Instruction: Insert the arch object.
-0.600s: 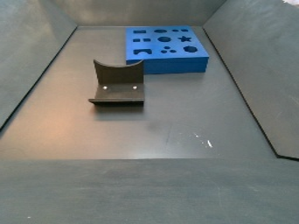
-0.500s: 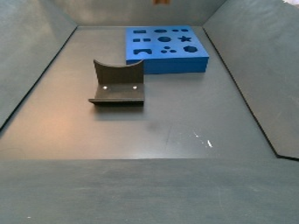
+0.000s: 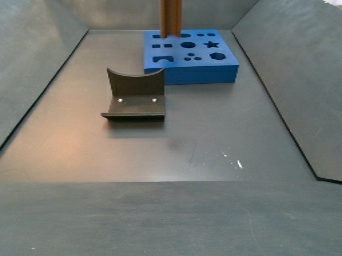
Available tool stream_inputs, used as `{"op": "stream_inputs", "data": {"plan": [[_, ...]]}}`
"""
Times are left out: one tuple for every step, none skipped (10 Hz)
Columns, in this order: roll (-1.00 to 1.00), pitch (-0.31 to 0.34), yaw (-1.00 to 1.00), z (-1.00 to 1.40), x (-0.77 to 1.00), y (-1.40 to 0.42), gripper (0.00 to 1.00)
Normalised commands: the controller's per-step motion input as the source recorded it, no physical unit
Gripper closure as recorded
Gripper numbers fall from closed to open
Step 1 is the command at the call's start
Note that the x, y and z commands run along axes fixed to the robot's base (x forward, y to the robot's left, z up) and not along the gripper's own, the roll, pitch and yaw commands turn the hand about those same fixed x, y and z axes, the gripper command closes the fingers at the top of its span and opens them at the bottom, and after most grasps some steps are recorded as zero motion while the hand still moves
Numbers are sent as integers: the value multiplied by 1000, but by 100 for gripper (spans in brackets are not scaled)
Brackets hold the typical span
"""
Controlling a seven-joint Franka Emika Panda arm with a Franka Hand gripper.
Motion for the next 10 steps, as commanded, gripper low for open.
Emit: {"op": "stream_inputs", "data": {"plan": [[-224, 10, -197, -329, 189, 574, 100], [-199, 9, -229, -211, 197, 463, 100], [-170, 4, -163, -194, 234, 420, 100], [-110, 3, 0, -237, 289, 357, 100], [-80, 0, 23, -283, 249, 289, 100], [-101, 0, -3, -240, 169, 131, 100], [-131, 0, -331, -166, 31, 23, 100], [-186, 0, -306, -140, 11, 0, 100], [-193, -7, -257, -120, 0, -63, 100], [-164, 0, -214, -100, -60, -71, 100]]}}
